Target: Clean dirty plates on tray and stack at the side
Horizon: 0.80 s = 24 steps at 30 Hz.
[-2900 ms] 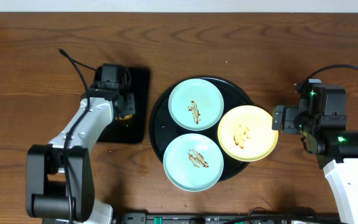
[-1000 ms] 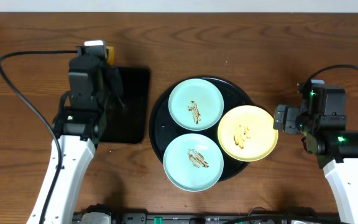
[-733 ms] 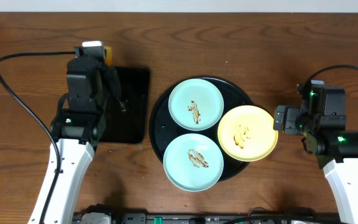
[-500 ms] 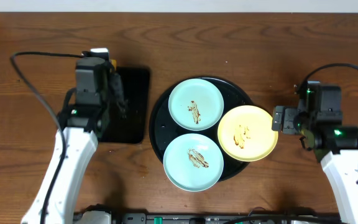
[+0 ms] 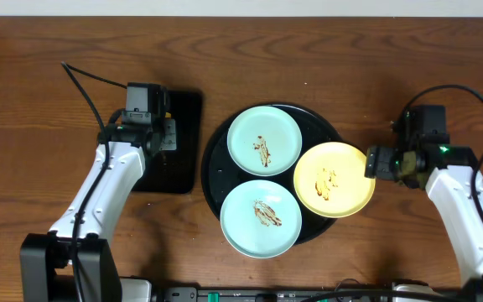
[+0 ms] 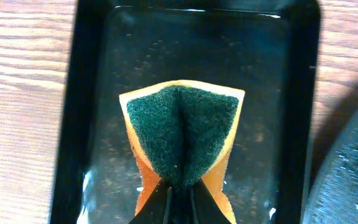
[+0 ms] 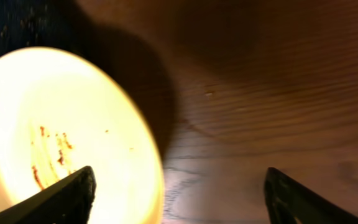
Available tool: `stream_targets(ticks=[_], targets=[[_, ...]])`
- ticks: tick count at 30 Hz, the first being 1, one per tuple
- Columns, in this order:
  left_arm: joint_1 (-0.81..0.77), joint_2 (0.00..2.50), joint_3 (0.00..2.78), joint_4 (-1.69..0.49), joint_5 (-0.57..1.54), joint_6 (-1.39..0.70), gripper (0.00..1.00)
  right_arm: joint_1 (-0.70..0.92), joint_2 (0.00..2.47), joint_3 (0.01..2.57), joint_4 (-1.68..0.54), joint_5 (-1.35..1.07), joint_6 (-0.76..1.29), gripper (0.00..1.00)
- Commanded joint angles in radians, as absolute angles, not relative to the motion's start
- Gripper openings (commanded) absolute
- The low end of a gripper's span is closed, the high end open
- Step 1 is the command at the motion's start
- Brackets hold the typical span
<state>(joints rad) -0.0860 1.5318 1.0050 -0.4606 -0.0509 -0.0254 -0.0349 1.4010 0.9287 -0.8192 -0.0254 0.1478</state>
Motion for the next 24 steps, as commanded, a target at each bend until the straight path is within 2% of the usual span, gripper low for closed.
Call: stream_targets(ticks=[1,6,9,11,17,21,24], targets=[[-0.083,1.526,1.029,-0.461,0.021,-0.027,0.07,-0.04,1.453,0.946,-0.819,-0.083,0.141,0.78],[-0.083,1.526,1.029,-0.471,0.045,-0.027,0.08,-0.039,1.534,0.946,-0.812,-0.095,0.141,0.6],[-0.083,1.526,1.029,-0.471,0.045,-0.027,0.08,-0.039,1.566,0.946,-0.802,-0.095,0.141,0.36],[-0.083,1.526,1.029,-0.471,0.046,-0.027,0.08,-0.039,1.583,0.946,-0.793,-0.096,0.141,0.27],[-0.083,1.526,1.029,-0.483,0.046,-0.027,0.08,-0.039,1.602,0.946,-0.788,-0.107,0.141,0.28],[-0.083,1.526,1.029,-0.486,0.046,-0.032,0.08,-0.038,1.602,0.946,-0.785,-0.114,0.141,0.2],[-0.083,1.526,1.029,-0.487,0.046,-0.052,0.08,-0.038,1.602,0.946,-0.785,-0.114,0.141,0.18]])
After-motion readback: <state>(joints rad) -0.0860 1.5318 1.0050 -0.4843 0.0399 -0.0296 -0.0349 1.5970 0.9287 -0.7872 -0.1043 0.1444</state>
